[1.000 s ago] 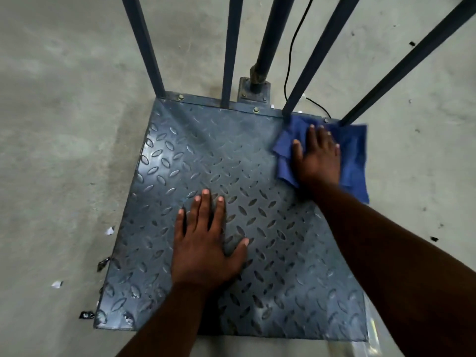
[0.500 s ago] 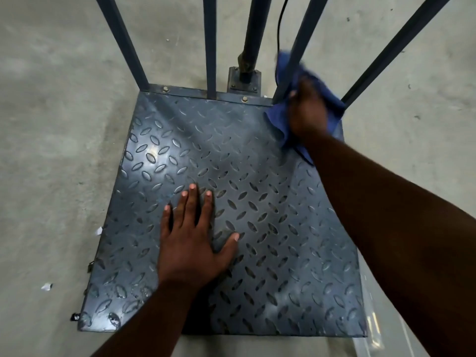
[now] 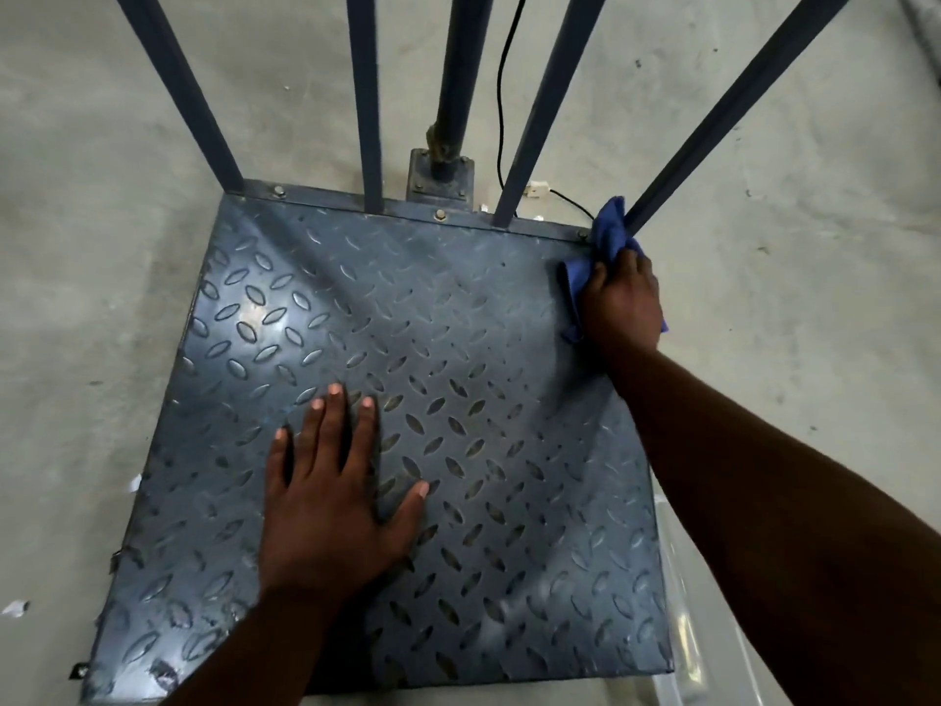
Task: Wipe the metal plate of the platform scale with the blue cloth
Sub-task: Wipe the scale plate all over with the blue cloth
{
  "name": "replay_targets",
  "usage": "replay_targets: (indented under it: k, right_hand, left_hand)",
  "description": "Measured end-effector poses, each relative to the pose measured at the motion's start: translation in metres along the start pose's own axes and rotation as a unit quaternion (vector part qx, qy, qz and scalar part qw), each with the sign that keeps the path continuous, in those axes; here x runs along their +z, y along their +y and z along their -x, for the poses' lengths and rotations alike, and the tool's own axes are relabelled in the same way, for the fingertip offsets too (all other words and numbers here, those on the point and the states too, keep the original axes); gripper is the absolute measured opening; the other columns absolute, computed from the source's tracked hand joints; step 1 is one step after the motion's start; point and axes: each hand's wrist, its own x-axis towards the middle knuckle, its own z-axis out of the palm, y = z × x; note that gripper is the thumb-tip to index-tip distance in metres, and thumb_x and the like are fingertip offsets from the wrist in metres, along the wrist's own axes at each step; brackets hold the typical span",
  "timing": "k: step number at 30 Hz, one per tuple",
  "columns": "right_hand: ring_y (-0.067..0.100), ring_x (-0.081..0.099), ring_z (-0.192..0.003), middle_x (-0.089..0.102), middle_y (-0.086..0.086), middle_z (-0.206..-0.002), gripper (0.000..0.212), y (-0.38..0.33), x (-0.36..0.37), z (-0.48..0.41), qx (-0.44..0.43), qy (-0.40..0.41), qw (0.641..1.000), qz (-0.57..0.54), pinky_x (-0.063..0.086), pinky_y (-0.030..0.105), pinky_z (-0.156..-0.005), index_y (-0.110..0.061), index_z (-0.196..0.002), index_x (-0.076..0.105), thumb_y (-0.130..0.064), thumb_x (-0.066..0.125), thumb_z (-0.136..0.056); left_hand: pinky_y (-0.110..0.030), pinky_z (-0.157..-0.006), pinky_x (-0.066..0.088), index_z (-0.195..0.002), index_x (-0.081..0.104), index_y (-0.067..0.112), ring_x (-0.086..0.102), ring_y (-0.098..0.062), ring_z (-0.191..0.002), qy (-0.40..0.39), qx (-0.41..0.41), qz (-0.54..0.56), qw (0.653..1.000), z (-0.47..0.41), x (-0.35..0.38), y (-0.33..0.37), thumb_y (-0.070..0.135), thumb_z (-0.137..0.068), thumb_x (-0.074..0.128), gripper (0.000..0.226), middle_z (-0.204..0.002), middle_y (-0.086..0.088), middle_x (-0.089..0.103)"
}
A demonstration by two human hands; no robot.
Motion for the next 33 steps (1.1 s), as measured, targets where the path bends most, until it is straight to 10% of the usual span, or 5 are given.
replay_targets:
  k: [11,19,21,24,33]
  right_hand:
    - [0.024,0.046,-0.142,0.052,0.006,-0.151,0.049,-0.030,-0.005,0.039,-0.171,-0.082,0.976,-0.106,0.030,0.029,-0.118,-0.009,-0.149,0.052,-0.015,0.053,-0.100]
    - [0.026,0.061,-0.103,0.066,0.003,-0.107,0.022,-0.096,0.016,-0.009,-0.106,-0.142,0.980,-0.088,0.034,0.004,-0.062,-0.015,-0.110,0.065,-0.008,0.047,-0.101]
    - [0.021,0.061,-0.115,0.065,-0.004,-0.116,0.023,-0.080,0.007,-0.008,-0.125,-0.144,0.980,-0.062,0.038,0.000,-0.081,-0.024,-0.119,0.063,-0.016,0.047,-0.103]
    - [0.024,0.030,-0.154,0.034,0.008,-0.166,0.054,-0.058,0.012,0.026,-0.217,-0.169,0.960,0.046,0.018,0.036,-0.128,-0.017,-0.159,0.036,-0.035,0.039,-0.108]
    - [0.023,0.029,-0.154,0.034,0.006,-0.166,0.063,-0.068,0.023,0.093,-0.232,-0.127,0.963,0.059,0.019,0.045,-0.128,-0.022,-0.159,0.037,-0.044,0.031,-0.101]
  left_hand:
    - [-0.055,-0.132,0.010,-0.172,0.019,0.022,0.007,-0.026,-0.166,-0.007,-0.005,-0.018,1.000,0.001,0.002,0.001,0.081,-0.089,0.042,0.104,-0.180,-0.007,0.005]
    - [-0.050,-0.134,0.000,-0.172,0.006,0.026,-0.005,-0.021,-0.166,0.003,0.005,-0.023,1.000,0.000,0.006,-0.001,0.084,-0.091,0.037,0.104,-0.180,-0.005,-0.003]
    - [-0.051,-0.134,0.000,-0.172,0.004,0.026,-0.006,-0.021,-0.166,0.001,0.003,-0.019,1.000,0.001,0.006,-0.001,0.084,-0.091,0.037,0.105,-0.180,-0.005,-0.004]
    - [-0.052,-0.133,0.002,-0.172,0.009,0.023,-0.003,-0.024,-0.167,0.004,0.006,-0.014,1.000,0.001,0.005,-0.002,0.083,-0.091,0.039,0.105,-0.180,-0.006,-0.001]
    - [-0.056,-0.131,0.009,-0.170,0.021,0.022,0.012,-0.031,-0.165,0.001,0.020,0.000,1.000,-0.050,-0.015,0.006,0.088,-0.089,0.038,0.106,-0.178,-0.010,0.014]
